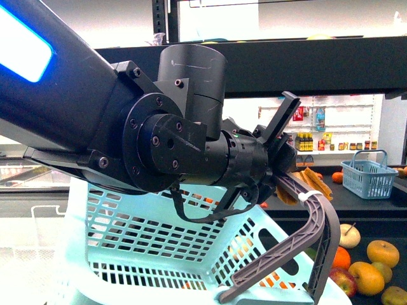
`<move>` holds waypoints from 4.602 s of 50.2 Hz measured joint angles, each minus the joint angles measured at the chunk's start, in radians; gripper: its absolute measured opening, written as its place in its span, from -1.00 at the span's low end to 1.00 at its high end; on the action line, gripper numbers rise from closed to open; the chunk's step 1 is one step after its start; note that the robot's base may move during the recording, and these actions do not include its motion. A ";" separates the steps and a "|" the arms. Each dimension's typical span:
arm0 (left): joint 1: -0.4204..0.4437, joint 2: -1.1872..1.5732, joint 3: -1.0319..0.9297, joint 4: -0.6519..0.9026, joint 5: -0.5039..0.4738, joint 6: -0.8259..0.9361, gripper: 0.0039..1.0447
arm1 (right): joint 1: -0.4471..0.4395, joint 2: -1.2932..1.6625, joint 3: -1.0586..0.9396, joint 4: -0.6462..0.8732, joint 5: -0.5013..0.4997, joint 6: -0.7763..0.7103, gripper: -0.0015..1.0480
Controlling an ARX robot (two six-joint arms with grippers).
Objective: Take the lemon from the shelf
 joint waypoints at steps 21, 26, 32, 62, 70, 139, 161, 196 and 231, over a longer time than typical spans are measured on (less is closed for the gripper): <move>0.000 0.000 0.000 0.000 0.005 0.002 -0.87 | -0.207 -0.048 -0.036 -0.012 -0.202 0.000 -0.95; 0.000 0.000 0.000 0.000 0.003 0.001 -0.87 | -0.209 -0.080 -0.069 -0.011 -0.200 0.000 -0.95; 0.000 0.000 0.000 0.000 0.003 0.002 -0.87 | -0.211 -0.085 -0.069 -0.011 -0.202 0.000 -0.95; 0.000 0.000 0.000 0.000 0.003 0.002 -0.87 | -0.211 -0.087 -0.069 -0.011 -0.204 0.000 -0.33; 0.000 0.000 0.000 0.000 0.003 0.002 -0.87 | -0.211 -0.087 -0.069 -0.011 -0.204 0.000 0.17; 0.592 -0.043 -0.178 0.615 -0.370 -0.416 -0.87 | -0.211 -0.088 -0.069 -0.011 -0.204 0.000 0.85; 0.682 0.112 -0.198 0.843 -0.312 -0.505 -0.87 | -0.211 -0.088 -0.069 -0.011 -0.204 0.000 0.85; 0.710 0.092 -0.338 0.875 -0.275 -0.488 0.86 | -0.211 -0.088 -0.069 -0.011 -0.204 0.000 0.85; 0.675 -0.479 -0.610 0.279 -0.463 -0.013 0.86 | -0.211 -0.088 -0.069 -0.011 -0.204 0.000 0.85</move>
